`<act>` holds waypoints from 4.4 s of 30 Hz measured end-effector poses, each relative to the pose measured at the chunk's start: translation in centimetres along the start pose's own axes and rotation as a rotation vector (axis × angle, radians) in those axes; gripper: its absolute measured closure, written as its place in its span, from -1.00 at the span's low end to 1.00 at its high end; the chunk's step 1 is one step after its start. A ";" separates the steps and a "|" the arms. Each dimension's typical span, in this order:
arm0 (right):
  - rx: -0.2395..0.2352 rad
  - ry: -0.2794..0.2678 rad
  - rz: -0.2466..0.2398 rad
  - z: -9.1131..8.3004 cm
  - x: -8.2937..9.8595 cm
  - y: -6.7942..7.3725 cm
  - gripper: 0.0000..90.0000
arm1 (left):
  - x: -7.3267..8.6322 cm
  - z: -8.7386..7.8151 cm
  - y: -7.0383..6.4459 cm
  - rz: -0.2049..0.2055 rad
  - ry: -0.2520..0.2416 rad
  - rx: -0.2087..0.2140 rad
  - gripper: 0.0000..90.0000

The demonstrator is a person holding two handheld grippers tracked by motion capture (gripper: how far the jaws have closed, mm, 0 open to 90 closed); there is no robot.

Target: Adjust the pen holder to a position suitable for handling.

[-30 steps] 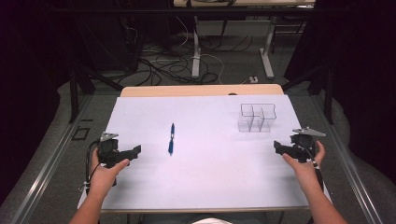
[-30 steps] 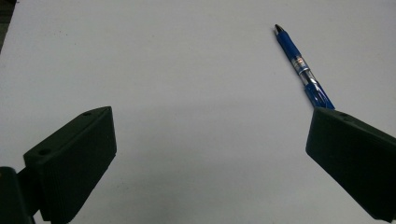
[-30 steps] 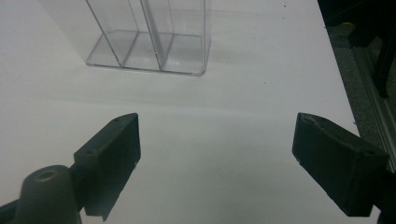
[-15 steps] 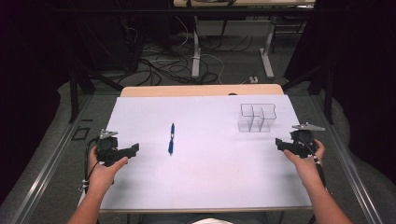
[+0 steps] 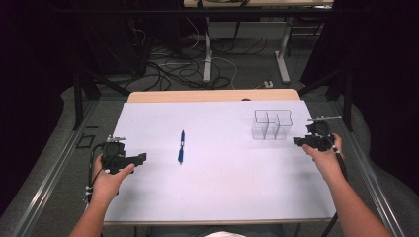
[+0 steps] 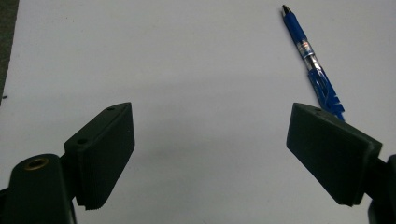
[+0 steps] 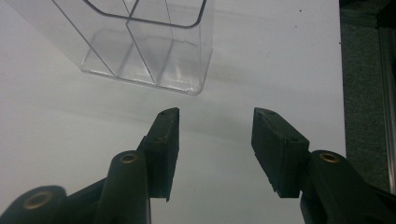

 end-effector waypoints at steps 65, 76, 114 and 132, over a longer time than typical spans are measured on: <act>-0.118 0.054 -0.047 6.6 -6.3 0.2 1.00 | 1.2 0.4 0.3 0.016 0.035 -0.017 -0.63; -0.131 0.044 -0.085 7.1 -7.4 2.2 1.00 | 1.2 0.4 0.3 0.018 0.033 -0.016 -0.63; -0.274 0.065 -0.093 10.8 -7.6 13.7 1.00 | 1.1 0.4 0.1 0.019 0.031 -0.007 -0.63; -0.301 0.083 -0.075 11.8 -7.2 17.5 1.00 | 1.1 0.4 0.1 0.025 0.030 -0.008 -0.63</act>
Point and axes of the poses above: each handheld gripper's, and its own axes: z roughly forward along the jaws, x roughly out of its underside, y roughly to its left, the point moved 9 cm from there along z, roughly forward along the jaws, and after that the axes turned 4 degrees about -x, right-handed, at the moved point
